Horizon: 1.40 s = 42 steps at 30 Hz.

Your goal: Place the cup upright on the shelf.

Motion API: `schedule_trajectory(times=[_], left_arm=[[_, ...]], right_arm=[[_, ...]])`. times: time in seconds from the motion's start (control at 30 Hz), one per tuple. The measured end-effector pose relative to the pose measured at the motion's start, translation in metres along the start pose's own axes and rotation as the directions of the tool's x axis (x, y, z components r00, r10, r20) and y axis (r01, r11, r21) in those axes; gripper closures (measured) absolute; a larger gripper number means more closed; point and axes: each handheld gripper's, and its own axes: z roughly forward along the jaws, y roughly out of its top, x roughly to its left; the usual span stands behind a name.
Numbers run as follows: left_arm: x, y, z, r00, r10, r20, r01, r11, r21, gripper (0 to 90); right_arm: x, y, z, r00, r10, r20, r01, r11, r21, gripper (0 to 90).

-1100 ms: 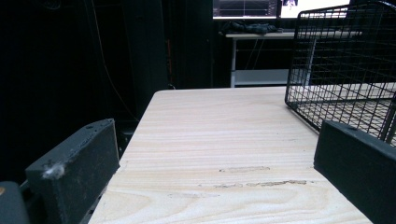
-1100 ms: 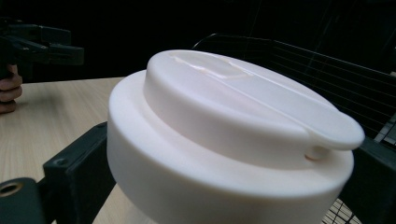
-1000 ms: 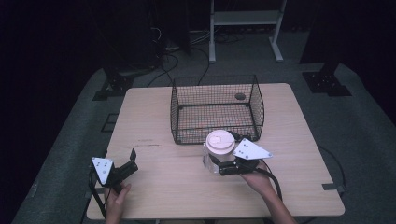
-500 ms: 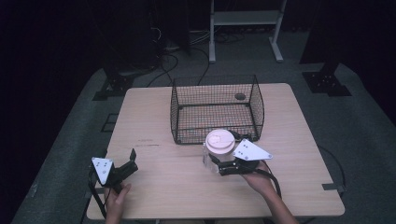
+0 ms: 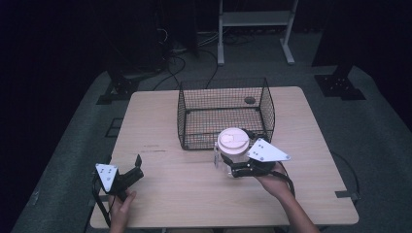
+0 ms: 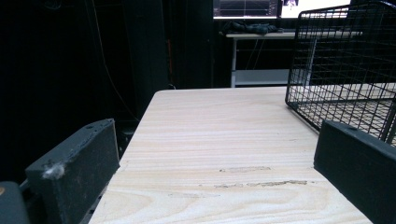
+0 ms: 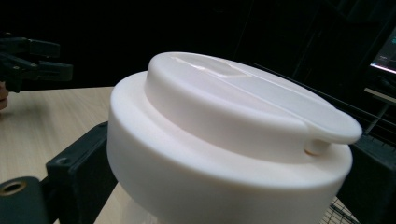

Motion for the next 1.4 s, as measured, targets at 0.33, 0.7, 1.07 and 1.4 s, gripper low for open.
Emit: schedule_trajectory(times=[0.33, 0.7, 1.07, 1.4], left_arm=[[0.0, 0.0, 0.0, 1.0, 0.0, 0.0, 0.0, 1.0, 0.001, 0.0], [0.0, 0.0, 0.0, 1.0, -0.002, 0.0, 0.002, 1.0, 0.001, 0.0], [0.0, 0.0, 0.0, 1.0, -0.007, 0.001, 0.007, 1.0, -0.002, 0.0], [0.0, 0.0, 0.0, 1.0, -0.006, 0.002, 0.006, 1.0, -0.002, 0.0]], right_arm=[[-0.011, 0.015, -0.002, 0.9996, -0.004, 0.028, 0.004, 1.0, 0.004, 4.7], [-0.023, 0.036, 0.002, 0.9988, 0.002, 0.048, -0.002, 1.0, -0.007, 4.7], [-0.039, 0.063, 0.012, 0.9969, -0.008, 0.078, 0.009, 1.0, -0.018, 4.7], [-0.049, 0.08, 0.025, 0.9954, -0.027, 0.092, 0.029, 0.999, -0.021, 4.7]])
